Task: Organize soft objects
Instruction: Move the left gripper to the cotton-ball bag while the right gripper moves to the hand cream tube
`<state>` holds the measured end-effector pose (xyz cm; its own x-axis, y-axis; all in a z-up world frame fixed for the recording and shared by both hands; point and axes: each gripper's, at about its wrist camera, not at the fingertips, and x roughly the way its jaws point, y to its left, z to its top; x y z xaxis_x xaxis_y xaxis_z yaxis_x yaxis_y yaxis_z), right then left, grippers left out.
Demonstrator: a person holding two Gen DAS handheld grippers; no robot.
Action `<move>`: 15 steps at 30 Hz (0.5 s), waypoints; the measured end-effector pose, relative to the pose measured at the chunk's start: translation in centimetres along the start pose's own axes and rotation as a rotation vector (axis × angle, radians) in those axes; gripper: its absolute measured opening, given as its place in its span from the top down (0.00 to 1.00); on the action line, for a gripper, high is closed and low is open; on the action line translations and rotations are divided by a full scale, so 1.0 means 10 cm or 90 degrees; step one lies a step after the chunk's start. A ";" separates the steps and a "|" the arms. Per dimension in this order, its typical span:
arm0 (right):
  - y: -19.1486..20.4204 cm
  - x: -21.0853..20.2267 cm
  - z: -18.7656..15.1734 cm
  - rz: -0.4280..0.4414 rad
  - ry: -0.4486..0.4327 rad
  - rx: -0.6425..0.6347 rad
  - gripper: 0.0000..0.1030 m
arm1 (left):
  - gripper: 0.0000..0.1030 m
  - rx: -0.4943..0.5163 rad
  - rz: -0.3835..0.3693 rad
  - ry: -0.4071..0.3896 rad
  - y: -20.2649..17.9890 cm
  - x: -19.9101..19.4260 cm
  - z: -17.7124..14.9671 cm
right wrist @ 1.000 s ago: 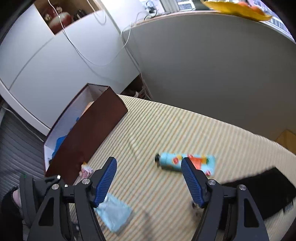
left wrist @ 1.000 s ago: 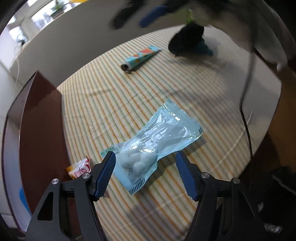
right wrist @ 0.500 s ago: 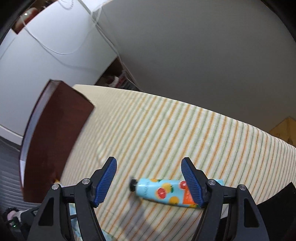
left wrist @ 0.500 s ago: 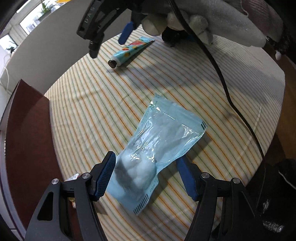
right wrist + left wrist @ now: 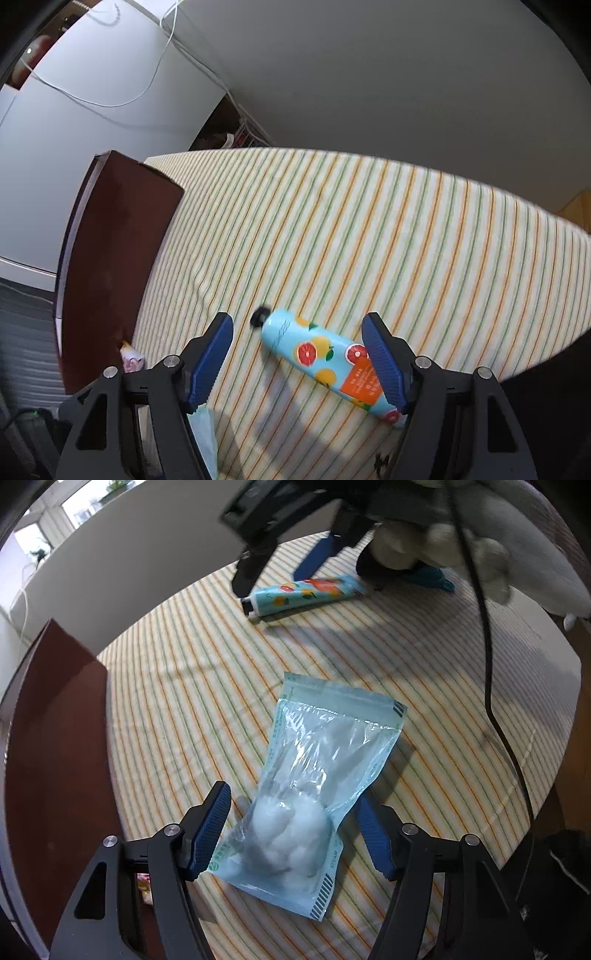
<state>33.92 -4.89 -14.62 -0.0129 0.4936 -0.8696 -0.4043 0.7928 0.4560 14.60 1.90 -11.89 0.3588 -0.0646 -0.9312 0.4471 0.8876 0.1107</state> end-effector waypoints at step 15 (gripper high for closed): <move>0.20 -0.03 -0.43 -0.036 0.007 -0.078 0.34 | 0.32 0.010 0.007 0.003 0.02 0.03 0.01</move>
<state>29.17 -4.99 -14.26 0.0038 0.4455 -0.8953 -0.5134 0.7691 0.3805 14.82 2.00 -12.09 0.3600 -0.0518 -0.9315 0.4555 0.8811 0.1270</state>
